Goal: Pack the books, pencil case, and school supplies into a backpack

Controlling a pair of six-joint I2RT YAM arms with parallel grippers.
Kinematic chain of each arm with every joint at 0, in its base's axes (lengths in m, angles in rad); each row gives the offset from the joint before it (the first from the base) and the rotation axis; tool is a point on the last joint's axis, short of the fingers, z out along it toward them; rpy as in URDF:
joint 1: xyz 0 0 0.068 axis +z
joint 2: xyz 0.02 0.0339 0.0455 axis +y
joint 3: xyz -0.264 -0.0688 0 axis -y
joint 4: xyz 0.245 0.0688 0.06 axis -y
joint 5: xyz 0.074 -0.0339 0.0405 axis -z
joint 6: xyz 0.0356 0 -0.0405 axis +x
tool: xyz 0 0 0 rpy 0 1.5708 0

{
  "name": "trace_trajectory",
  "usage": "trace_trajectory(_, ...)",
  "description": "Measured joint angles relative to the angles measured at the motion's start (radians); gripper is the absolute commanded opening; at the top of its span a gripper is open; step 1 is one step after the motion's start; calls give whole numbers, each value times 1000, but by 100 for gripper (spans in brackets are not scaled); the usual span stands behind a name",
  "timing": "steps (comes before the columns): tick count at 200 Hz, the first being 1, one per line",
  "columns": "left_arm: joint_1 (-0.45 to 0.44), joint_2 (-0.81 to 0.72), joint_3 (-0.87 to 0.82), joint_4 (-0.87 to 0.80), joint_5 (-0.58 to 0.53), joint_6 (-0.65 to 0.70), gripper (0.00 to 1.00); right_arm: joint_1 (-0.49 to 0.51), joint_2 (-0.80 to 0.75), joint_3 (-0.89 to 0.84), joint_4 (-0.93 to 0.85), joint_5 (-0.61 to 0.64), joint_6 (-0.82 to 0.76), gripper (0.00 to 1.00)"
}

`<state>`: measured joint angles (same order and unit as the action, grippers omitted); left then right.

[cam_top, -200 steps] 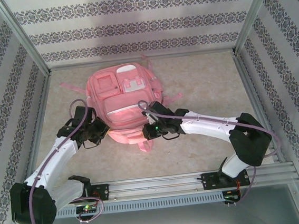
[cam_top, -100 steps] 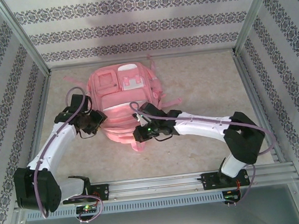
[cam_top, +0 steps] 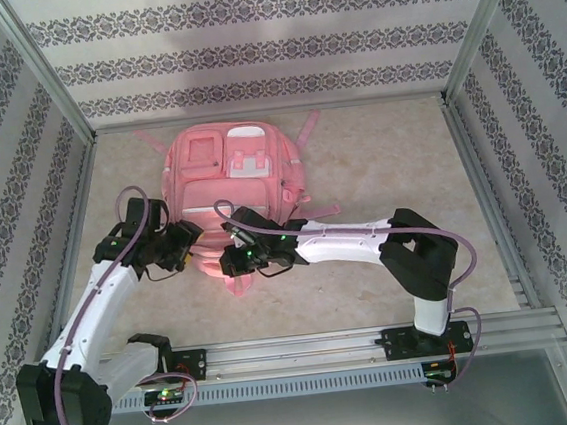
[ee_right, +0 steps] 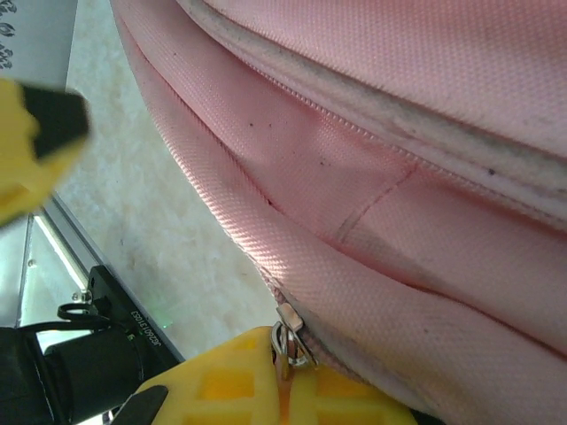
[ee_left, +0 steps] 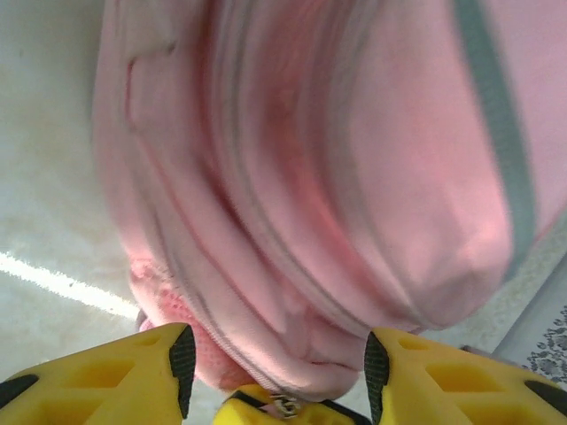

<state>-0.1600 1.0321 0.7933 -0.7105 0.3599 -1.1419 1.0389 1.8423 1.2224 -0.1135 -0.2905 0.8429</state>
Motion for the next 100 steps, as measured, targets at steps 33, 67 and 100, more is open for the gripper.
trace_trajectory(33, -58, 25, -37, 11, 2, -48, 52, 0, 0, 0, 0, 14, 0, 0)
trace_trajectory(67, -77, 123, -41, 63, -2, -68, 43, 0, 0, 0, -5, 14, -7, 0)
trace_trajectory(100, -77, 204, -15, 76, -9, -60, 12, 0, -2, 6, -61, 35, -42, 0)
